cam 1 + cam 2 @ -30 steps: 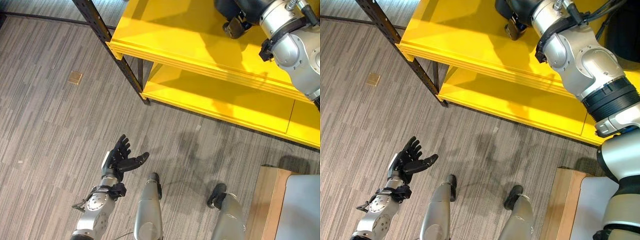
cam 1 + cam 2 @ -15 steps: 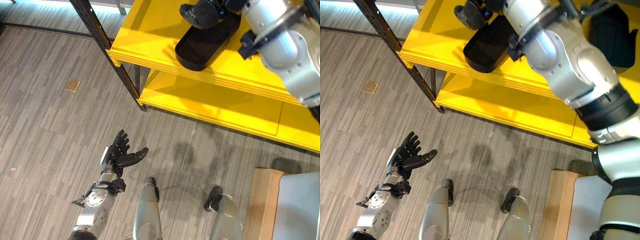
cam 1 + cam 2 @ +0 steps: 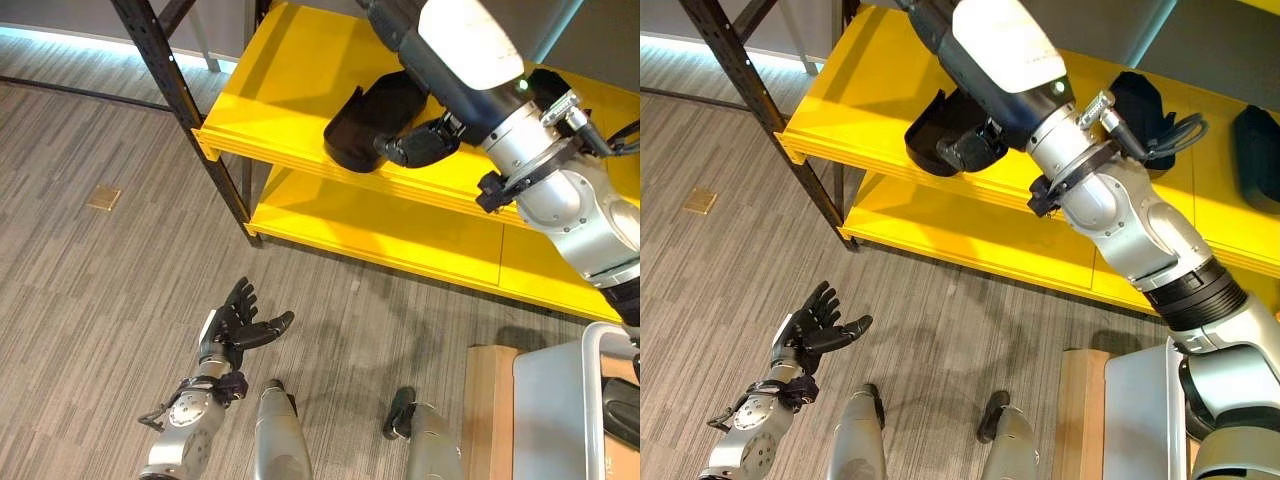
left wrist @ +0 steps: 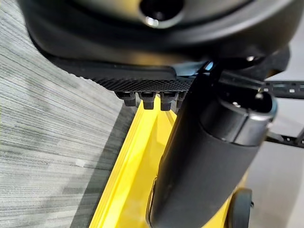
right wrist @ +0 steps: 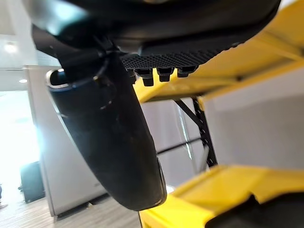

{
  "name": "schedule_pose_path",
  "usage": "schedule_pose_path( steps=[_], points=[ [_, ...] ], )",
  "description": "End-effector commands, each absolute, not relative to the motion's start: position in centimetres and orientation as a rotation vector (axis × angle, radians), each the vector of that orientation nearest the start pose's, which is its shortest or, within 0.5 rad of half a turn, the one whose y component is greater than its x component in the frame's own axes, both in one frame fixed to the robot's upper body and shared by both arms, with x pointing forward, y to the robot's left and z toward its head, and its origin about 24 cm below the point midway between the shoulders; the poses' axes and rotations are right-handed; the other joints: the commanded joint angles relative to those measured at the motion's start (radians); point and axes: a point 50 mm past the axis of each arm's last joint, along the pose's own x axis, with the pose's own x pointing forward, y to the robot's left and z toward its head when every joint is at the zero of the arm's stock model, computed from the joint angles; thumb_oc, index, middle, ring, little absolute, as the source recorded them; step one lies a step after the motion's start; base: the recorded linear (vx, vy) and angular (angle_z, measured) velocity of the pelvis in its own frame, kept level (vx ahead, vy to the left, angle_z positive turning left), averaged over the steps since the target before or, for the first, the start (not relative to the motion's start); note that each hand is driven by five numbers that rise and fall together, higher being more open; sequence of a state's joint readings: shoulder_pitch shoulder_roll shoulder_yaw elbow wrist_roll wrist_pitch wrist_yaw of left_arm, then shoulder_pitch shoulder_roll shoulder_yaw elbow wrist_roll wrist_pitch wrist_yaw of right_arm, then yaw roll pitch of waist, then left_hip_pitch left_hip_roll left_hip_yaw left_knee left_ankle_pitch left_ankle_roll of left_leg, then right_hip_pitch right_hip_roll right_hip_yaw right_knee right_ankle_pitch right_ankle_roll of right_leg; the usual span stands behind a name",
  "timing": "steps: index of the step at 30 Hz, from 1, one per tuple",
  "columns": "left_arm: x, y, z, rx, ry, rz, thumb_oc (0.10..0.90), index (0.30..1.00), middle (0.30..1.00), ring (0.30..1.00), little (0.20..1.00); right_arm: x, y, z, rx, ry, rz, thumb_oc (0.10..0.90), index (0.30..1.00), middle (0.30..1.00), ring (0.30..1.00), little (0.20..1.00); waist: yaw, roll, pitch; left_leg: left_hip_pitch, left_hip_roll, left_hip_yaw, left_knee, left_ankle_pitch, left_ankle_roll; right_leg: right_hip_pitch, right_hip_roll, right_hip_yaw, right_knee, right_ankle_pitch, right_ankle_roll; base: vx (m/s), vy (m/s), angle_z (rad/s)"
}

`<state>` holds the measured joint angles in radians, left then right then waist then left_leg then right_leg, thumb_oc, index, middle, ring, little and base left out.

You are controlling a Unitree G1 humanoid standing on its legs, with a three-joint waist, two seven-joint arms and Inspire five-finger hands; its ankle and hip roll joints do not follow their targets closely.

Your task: Move parts from the plastic box to the shelf.

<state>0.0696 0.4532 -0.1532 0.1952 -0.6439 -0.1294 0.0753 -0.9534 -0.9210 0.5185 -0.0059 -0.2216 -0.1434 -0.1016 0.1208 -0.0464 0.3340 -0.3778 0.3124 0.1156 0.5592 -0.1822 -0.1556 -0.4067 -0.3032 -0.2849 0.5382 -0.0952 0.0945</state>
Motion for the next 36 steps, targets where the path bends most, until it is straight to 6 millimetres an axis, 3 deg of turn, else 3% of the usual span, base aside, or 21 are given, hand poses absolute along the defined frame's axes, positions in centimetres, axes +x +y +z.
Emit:
schedule_pose_path(
  steps=[1, 6, 9, 15, 23, 28, 32, 36],
  points=[
    [23.6, 23.2, 2.4, -0.084, 0.078, 0.023, 0.900, 1.000, 1.000, 1.000, 1.000, 29.3, -13.7, 34.6, -1.016, -1.151, 0.092, 0.900, 1.000, 1.000, 1.000, 1.000, 0.009, -0.031, -0.087, -0.042, 0.041, -0.070, -0.050, 0.114, -0.021, 0.187, -0.028, 0.051, -0.095, -0.008, 0.082, 0.01, -0.022, -0.06],
    [23.4, 23.0, 2.0, -0.072, 0.097, 0.022, 0.900, 1.000, 1.000, 1.000, 1.000, 30.1, -14.3, 33.2, -0.875, -1.091, 0.079, 0.900, 1.000, 1.000, 1.000, 1.000, 0.003, -0.034, -0.092, -0.027, 0.050, -0.058, -0.051, 0.110, -0.021, 0.190, -0.023, 0.057, -0.088, -0.012, 0.080, 0.01, -0.006, -0.06],
    [23.3, 22.7, 1.8, -0.070, 0.106, 0.020, 0.900, 1.000, 1.000, 1.000, 1.000, 30.4, -13.7, 32.0, -0.774, -1.060, 0.112, 0.900, 1.000, 1.000, 1.000, 1.000, 0.001, -0.032, -0.087, -0.030, 0.050, -0.057, -0.046, 0.109, -0.020, 0.193, -0.022, 0.057, -0.082, -0.015, 0.080, 0.00, -0.002, -0.05],
    [22.9, 23.0, 1.6, -0.080, 0.114, 0.041, 0.900, 1.000, 1.000, 1.000, 1.000, 30.9, -12.7, 31.2, -0.751, -1.034, 0.143, 0.900, 1.000, 1.000, 1.000, 1.000, 0.016, -0.029, -0.074, -0.046, 0.047, -0.063, -0.051, 0.115, -0.017, 0.195, -0.022, 0.042, -0.096, -0.005, 0.081, 0.00, -0.006, 0.02],
    [22.8, 23.4, 1.8, -0.062, 0.105, 0.053, 0.900, 1.000, 1.000, 1.000, 1.000, 32.8, -13.2, 29.5, -0.722, -0.909, 0.114, 0.900, 1.000, 1.000, 1.000, 1.000, 0.045, -0.026, -0.049, -0.084, 0.030, -0.077, -0.047, 0.117, -0.006, 0.194, -0.031, 0.018, -0.102, 0.006, 0.082, 0.00, -0.003, 0.08],
    [22.9, 23.1, 2.0, -0.071, 0.097, 0.051, 0.900, 1.000, 1.000, 1.000, 1.000, 33.8, -12.8, 27.8, -0.592, -0.815, 0.150, 0.900, 1.000, 1.000, 1.000, 1.000, 0.060, -0.023, -0.029, -0.103, 0.024, -0.084, -0.037, 0.112, -0.001, 0.190, -0.033, 0.011, -0.098, 0.006, 0.083, 0.00, 0.001, 0.02],
    [22.9, 23.1, 2.0, -0.071, 0.097, 0.052, 0.900, 1.000, 1.000, 1.000, 1.000, 33.8, -12.8, 27.8, -0.592, -0.815, 0.151, 0.900, 1.000, 1.000, 1.000, 1.000, 0.060, -0.023, -0.029, -0.103, 0.024, -0.084, -0.037, 0.112, -0.001, 0.189, -0.033, 0.011, -0.097, 0.006, 0.083, 0.00, 0.001, 0.02],
    [23.1, 22.8, 2.1, -0.072, 0.095, 0.049, 0.900, 1.000, 1.000, 1.000, 1.000, 34.8, -11.6, 26.5, -0.445, -0.733, 0.200, 0.900, 1.000, 1.000, 1.000, 1.000, 0.073, -0.013, -0.001, -0.127, 0.016, -0.090, -0.030, 0.114, 0.005, 0.175, -0.038, 0.004, -0.088, 0.008, 0.081, 0.00, 0.000, 0.00]
  ],
)
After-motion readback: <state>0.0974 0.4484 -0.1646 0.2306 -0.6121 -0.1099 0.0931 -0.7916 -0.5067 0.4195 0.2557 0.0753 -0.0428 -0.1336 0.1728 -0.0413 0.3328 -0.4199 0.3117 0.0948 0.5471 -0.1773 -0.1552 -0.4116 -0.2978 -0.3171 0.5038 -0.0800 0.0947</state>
